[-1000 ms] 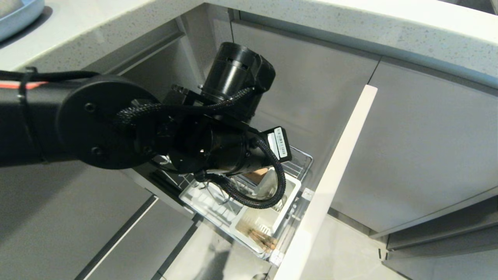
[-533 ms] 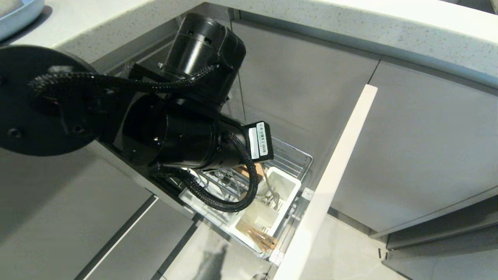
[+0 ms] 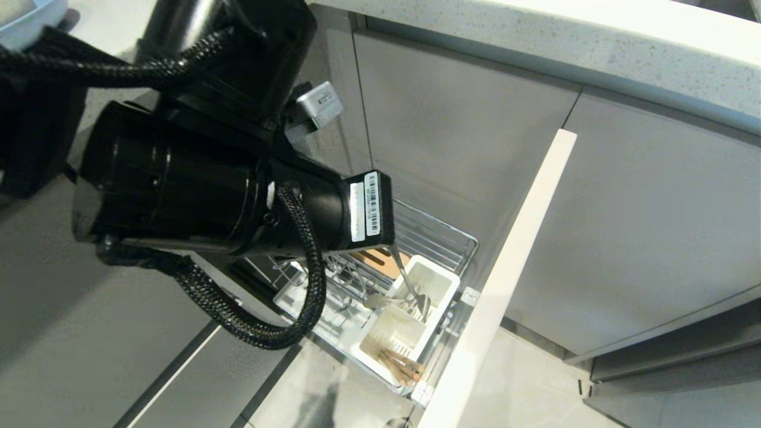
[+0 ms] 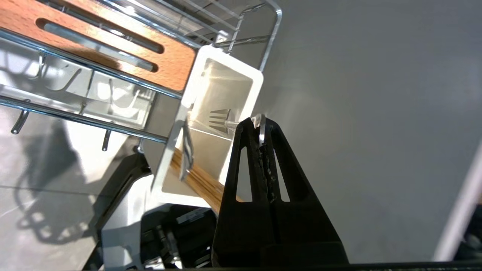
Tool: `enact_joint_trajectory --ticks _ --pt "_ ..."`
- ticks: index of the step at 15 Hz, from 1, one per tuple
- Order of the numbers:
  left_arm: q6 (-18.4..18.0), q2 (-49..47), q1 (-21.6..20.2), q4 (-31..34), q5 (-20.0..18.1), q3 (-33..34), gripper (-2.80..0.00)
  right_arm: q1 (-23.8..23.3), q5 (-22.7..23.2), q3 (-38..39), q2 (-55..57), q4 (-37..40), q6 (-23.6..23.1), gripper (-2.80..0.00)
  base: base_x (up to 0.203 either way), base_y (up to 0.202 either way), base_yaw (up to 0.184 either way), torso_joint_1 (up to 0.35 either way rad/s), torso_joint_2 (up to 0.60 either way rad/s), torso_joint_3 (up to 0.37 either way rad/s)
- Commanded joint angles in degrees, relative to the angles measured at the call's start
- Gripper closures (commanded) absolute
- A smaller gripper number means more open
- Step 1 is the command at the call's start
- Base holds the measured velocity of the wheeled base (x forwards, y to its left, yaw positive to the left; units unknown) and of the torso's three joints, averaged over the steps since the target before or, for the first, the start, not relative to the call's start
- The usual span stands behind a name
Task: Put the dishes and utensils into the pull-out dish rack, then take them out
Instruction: Take the fork out of the cupboard
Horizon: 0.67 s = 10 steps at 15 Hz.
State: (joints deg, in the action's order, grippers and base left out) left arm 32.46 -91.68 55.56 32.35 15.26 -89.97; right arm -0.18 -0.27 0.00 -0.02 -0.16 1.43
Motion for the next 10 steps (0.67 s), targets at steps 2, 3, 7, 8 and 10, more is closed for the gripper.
enact_joint_trajectory --ticks 2,3,7,8,10 --pt "0.2 4.0 0.4 0.2 0.4 0.0 0.00 0.0 0.0 0.1 -0.2 0.0 0.0 0.00 0.000 0.000 0.000 0.000 0.00 0.000" --pt "0.1 4.9 0.4 0.2 0.5 -0.1 0.00 0.0 0.0 0.1 -0.2 0.0 0.0 0.00 0.000 0.000 0.000 0.000 0.00 0.000" --pt "-2.2 9.5 0.3 0.1 0.7 -0.3 0.00 0.0 0.0 0.1 -0.2 0.0 0.0 0.00 0.000 0.000 0.000 0.000 0.00 0.000" --pt "-2.2 10.7 0.3 0.1 0.7 -0.7 0.00 0.0 0.0 0.1 -0.2 0.0 0.0 0.00 0.000 0.000 0.000 0.000 0.00 0.000" --pt "-2.1 13.0 0.3 -0.2 0.7 -1.6 0.00 0.0 0.0 0.1 -0.2 0.0 0.0 0.00 0.000 0.000 0.000 0.000 0.00 0.000"
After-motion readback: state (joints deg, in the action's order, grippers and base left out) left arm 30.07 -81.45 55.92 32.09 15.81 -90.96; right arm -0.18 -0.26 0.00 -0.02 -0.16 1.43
